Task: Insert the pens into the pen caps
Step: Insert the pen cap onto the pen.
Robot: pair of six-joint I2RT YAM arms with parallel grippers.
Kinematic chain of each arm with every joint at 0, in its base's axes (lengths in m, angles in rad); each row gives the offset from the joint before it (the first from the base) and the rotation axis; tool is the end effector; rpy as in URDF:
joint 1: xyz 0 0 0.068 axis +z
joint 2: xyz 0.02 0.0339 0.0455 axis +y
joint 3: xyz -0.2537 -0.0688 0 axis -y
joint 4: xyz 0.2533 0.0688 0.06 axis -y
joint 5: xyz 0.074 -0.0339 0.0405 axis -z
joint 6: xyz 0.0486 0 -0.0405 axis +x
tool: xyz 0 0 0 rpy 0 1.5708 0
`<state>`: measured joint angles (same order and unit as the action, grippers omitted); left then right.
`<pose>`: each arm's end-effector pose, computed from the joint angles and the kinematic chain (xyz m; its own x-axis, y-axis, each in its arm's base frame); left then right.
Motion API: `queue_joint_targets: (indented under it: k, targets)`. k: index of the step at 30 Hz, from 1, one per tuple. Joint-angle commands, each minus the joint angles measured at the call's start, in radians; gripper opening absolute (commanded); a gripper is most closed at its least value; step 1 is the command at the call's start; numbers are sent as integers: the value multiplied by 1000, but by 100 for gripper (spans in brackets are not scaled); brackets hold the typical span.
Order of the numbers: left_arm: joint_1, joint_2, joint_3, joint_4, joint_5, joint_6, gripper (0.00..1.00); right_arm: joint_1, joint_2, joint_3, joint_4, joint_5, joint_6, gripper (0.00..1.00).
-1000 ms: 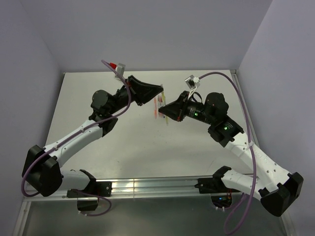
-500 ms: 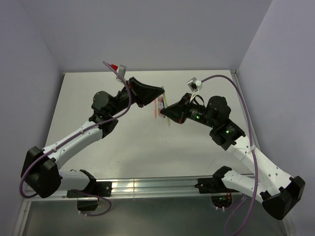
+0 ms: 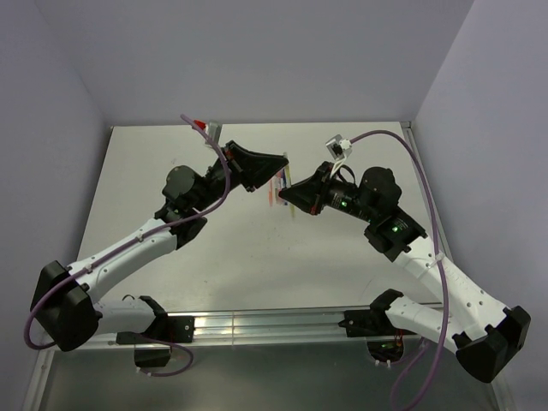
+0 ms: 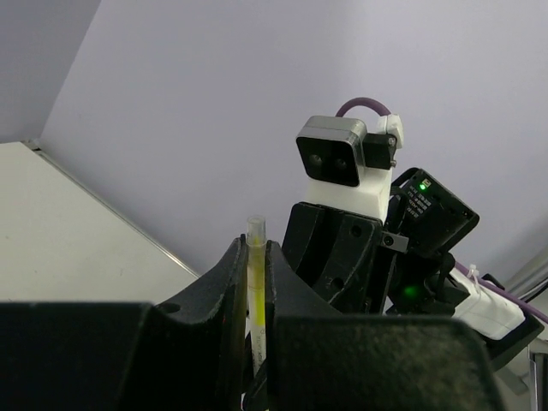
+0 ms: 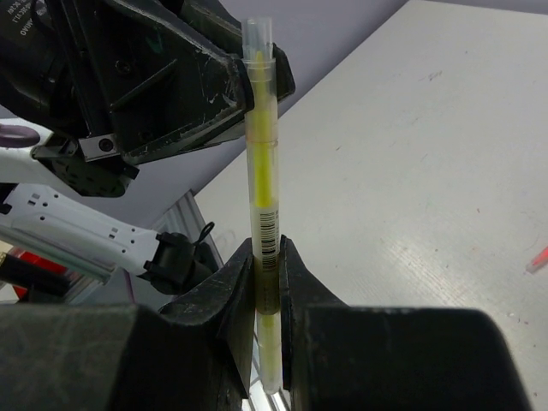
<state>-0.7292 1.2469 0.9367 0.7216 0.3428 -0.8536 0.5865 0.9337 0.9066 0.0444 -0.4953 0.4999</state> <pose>0.2192 -0.2178 0.3817 -0.4501 -0.5497 -0.7037 0.7882 0.1259 -0.6024 0.1877 0.1524 0.3726 -0.4105 0.2336 -0.8814 -0.7816 0.4077 0.4720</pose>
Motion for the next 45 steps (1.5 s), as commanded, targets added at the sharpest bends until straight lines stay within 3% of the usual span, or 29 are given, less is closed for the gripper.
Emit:
queue_joint_targets:
  k: [1, 11, 23, 45]
  targets:
    - [-73, -3, 20, -91, 168, 42, 0, -17, 7, 17, 111, 121, 3, 0]
    - [-76, 6, 65, -198, 202, 116, 0, -17, -15, 8, 95, 149, -12, 0]
    - [-113, -14, -32, -102, 217, 143, 0, -27, -18, 17, 101, 139, -6, 0]
    - [-156, -52, -101, -182, 160, 246, 0, -70, -30, 34, 107, 127, 12, 0]
